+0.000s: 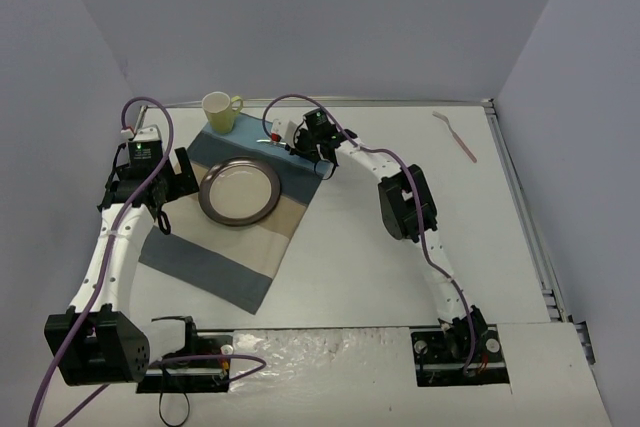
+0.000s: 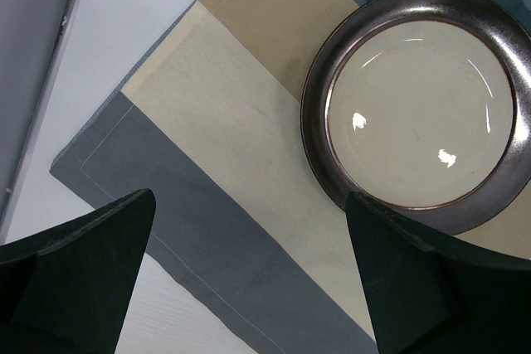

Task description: Set the dinner table for one person

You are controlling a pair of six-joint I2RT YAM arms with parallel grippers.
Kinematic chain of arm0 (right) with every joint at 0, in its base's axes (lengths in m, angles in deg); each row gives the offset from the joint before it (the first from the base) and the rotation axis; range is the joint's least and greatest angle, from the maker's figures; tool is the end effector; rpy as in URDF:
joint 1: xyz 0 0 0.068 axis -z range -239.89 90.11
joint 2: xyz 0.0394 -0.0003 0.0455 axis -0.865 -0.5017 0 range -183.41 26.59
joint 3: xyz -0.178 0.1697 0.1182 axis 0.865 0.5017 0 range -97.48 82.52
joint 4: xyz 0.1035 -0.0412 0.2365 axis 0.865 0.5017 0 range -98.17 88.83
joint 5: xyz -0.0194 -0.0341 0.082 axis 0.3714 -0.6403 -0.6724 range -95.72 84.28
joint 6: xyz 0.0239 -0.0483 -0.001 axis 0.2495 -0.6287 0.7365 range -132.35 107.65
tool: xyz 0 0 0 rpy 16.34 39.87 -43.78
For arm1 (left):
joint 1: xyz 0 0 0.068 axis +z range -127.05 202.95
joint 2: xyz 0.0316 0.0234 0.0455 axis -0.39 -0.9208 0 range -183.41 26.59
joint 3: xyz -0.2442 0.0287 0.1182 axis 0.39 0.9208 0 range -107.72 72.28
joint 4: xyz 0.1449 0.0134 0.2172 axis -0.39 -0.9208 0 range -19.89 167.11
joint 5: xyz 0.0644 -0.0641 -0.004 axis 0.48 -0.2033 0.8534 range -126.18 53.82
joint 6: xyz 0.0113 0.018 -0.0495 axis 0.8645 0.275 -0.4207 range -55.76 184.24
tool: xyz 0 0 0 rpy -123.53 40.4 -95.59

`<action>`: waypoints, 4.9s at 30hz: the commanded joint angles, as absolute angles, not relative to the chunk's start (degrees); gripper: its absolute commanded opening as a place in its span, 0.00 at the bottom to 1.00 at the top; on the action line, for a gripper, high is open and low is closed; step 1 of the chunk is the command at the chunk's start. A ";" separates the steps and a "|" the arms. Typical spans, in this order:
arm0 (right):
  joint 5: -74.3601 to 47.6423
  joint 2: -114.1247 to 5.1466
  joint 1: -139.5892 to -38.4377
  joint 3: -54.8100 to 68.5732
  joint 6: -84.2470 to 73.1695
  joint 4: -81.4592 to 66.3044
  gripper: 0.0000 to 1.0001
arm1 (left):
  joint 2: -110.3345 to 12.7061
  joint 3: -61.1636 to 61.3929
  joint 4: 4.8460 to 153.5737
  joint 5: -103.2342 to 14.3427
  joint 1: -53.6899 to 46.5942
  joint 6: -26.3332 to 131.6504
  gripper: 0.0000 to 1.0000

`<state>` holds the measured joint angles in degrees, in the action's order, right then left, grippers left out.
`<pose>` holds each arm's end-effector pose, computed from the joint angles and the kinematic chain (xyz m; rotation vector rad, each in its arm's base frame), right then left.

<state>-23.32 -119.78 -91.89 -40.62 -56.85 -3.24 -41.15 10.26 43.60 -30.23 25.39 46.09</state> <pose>0.4893 0.3186 0.1673 -1.4070 1.4803 0.1805 0.2541 0.0145 0.3240 -0.4567 2.2043 -0.0300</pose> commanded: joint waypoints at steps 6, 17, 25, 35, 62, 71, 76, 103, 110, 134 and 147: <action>-24.33 -119.51 -91.33 -44.22 -53.82 -6.10 0.10 | -40.58 9.62 45.93 -30.56 25.92 46.48 0.97; -25.35 -114.65 -91.18 -41.77 -54.39 -6.37 0.43 | -40.38 9.71 45.99 -30.51 25.89 46.62 0.97; -28.04 -99.89 -84.54 -30.40 -48.20 -11.68 0.63 | -39.82 9.55 45.83 -31.41 25.94 46.59 0.97; -31.71 -90.14 -65.05 -17.12 -34.35 -15.22 0.83 | -39.09 9.31 45.18 -33.30 25.87 46.22 0.97; -33.98 -108.88 -43.41 -23.47 -34.89 -15.58 0.72 | -41.39 9.18 44.69 -33.49 25.92 46.57 0.97; -40.26 -108.87 -43.14 -20.78 -34.02 -13.51 0.09 | -41.39 9.00 44.74 -33.77 25.87 46.51 0.97; -39.70 -103.66 -45.35 -16.34 -34.69 -13.27 0.00 | -40.29 9.03 44.73 -34.51 25.94 46.37 0.97; -51.16 -68.33 -78.08 36.06 6.19 -33.04 0.00 | -35.14 10.41 47.31 -40.05 25.21 46.07 0.97; -52.29 -69.33 -77.97 42.07 6.58 -32.43 0.00 | -35.82 10.50 47.40 -40.58 25.15 45.96 0.97; -20.64 -56.86 -79.65 38.79 -1.91 -16.49 0.59 | -37.08 10.41 47.07 -40.16 23.96 46.22 0.97; -3.41 -55.09 -95.51 37.77 -1.01 -13.09 0.66 | -37.21 10.23 46.61 -38.56 23.57 46.40 0.97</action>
